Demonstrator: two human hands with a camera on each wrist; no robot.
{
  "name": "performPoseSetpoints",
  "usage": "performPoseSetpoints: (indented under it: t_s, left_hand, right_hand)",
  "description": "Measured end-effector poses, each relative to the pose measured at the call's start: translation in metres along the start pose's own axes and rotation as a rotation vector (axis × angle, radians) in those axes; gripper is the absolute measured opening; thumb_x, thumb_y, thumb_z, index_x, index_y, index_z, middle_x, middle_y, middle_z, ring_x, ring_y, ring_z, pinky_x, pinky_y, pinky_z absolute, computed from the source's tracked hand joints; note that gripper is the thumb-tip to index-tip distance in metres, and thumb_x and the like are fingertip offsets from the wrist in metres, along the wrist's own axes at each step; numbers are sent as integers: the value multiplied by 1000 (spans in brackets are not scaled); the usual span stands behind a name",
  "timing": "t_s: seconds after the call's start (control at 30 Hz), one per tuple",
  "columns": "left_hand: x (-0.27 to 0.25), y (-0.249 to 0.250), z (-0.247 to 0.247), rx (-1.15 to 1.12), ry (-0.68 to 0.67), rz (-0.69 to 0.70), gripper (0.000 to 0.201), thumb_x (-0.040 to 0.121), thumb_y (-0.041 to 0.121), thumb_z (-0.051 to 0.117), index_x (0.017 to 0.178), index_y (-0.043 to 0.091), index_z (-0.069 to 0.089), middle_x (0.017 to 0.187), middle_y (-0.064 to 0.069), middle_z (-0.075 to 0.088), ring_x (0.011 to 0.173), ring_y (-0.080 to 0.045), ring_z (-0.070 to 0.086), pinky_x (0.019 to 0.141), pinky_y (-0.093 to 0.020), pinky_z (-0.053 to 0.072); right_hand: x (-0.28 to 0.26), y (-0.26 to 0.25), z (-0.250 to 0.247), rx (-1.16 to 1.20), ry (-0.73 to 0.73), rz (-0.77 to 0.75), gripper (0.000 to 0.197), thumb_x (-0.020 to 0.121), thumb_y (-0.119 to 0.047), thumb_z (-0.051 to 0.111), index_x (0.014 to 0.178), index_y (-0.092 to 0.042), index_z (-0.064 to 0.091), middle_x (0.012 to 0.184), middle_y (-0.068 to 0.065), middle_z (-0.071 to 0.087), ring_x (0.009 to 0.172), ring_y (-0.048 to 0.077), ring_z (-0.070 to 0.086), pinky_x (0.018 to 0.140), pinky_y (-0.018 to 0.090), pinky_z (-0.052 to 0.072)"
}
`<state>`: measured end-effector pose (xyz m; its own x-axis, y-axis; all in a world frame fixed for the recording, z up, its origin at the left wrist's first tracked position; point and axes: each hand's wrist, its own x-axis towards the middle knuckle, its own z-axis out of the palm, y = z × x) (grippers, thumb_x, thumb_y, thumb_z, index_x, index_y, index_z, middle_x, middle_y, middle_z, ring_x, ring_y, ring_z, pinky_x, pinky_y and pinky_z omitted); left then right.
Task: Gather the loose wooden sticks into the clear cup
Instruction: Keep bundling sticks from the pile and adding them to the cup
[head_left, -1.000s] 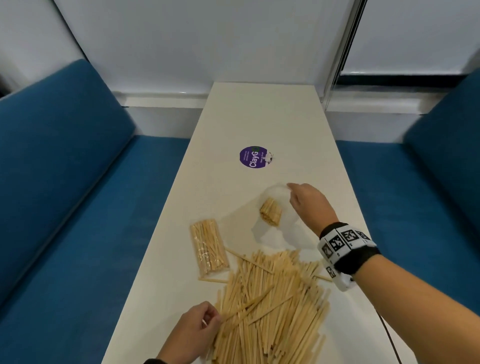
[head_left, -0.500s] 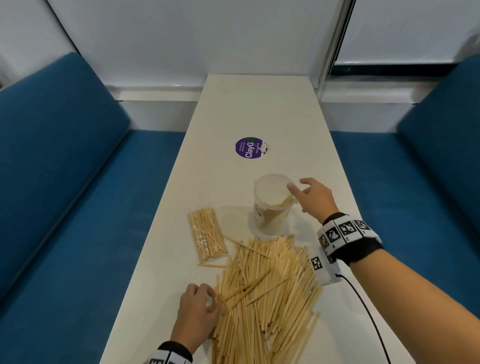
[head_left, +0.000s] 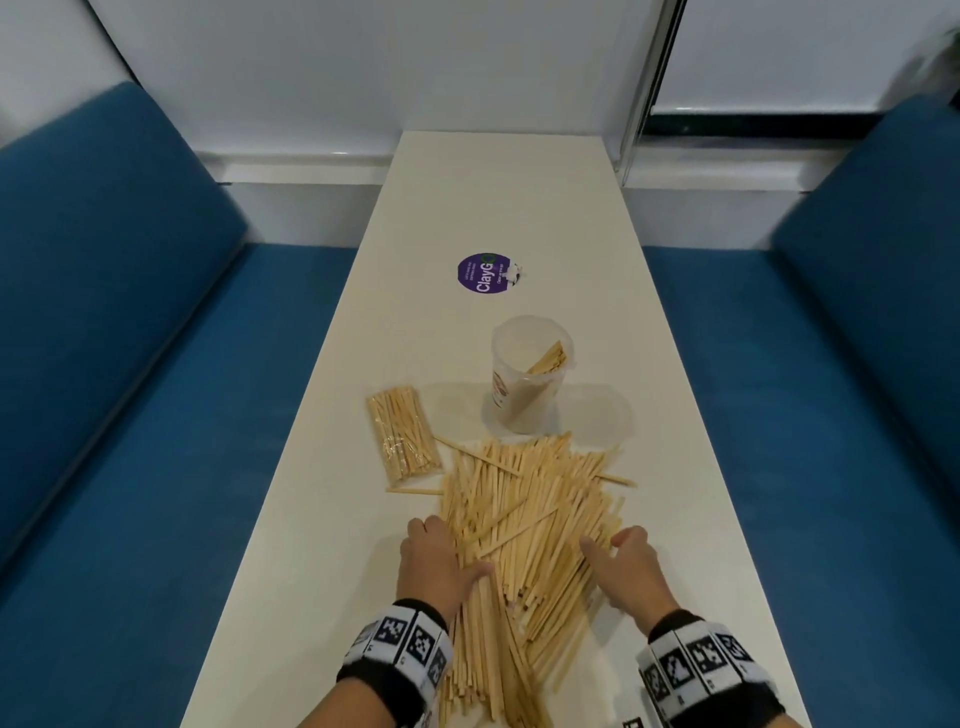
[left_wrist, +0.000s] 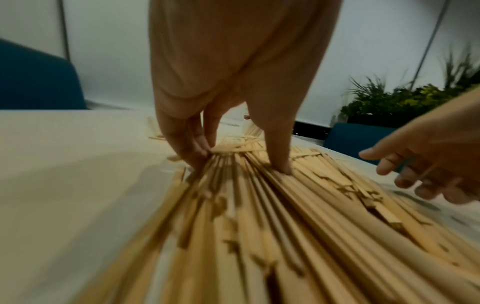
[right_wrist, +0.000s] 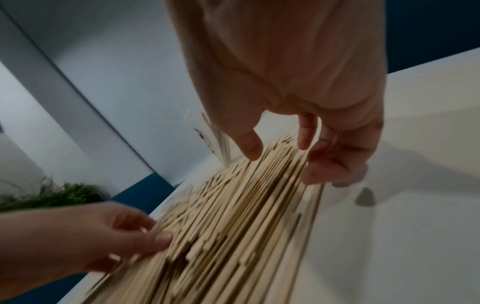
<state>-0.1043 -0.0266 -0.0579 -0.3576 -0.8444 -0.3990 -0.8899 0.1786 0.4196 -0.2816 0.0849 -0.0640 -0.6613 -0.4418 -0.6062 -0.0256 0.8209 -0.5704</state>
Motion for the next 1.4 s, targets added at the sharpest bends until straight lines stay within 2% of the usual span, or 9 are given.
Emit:
performPoseSetpoints:
  t_s: [0.13,0.3,0.6,0.67,0.73,0.83,0.97,1.17,1.4]
  left_hand:
    - [5,-2,-1,-147,-29,-57,42,83,34,66,110,5,52,112,-10,53,104,-24,54,83,-28,44]
    - [5,-4,-8,-237,-66,-93,19,91,24,54,91,5,55,82,-3,54,81,-19,54,66,-25,41]
    - [0,-10,-22,-632,-190,-186,21,96,18,40,108,4,51,102,-7,59,93,-21,55,81,-30,43]
    - [-2,-10,-24,-762,-187,-200,23,96,16,40,111,2,50,93,-8,62,85,-19,60,76,-30,46]
    - [-6,-8,-27,-865,-163,-199,18,96,13,39,109,3,48,87,-7,61,80,-17,59,84,-35,47]
    - [-12,0,-34,-982,-137,-157,8,95,8,39,97,6,46,78,-4,54,76,-15,52,87,-33,38]
    - [-18,15,-37,-1165,-138,-131,12,92,2,39,85,8,46,70,-6,48,70,-18,45,87,-38,34]
    - [-26,36,-35,-1155,-187,-92,9,94,10,41,94,11,49,69,-2,46,65,-15,43,67,-29,38]
    - [-30,44,-37,-1142,-163,-57,14,98,22,43,89,13,49,70,-1,53,74,-17,55,90,-39,45]
  right_hand:
    - [-15,-4,1,-29,-14,-80,41,91,-37,53,115,-6,41,120,15,49,105,29,54,80,32,43]
    - [-29,-15,0,-59,-74,-179,27,93,-37,49,103,-11,50,88,0,54,82,17,54,69,28,44]
    - [-52,-37,17,-112,-196,-347,21,95,-37,46,90,-17,51,78,-6,51,67,8,47,61,21,38]
    - [-54,-39,23,-150,-260,-381,23,93,-42,48,94,-19,51,81,-5,51,70,8,47,63,22,39]
    - [-57,-40,31,-174,-344,-393,31,89,-48,53,102,-21,50,88,-4,55,76,9,52,68,24,44]
    - [-62,-42,41,-174,-494,-402,57,82,-56,59,123,-20,43,105,-4,56,92,11,56,78,26,48]
    - [-66,-45,49,-220,-611,-421,71,81,-56,59,134,-15,33,100,-4,55,84,8,53,65,17,43]
    - [-73,-49,48,102,-830,-304,16,99,-29,41,108,-17,40,77,2,60,65,12,62,62,24,51]
    - [-80,-51,41,131,-789,-340,11,101,-28,34,94,-22,40,65,-1,48,48,7,46,46,17,36]
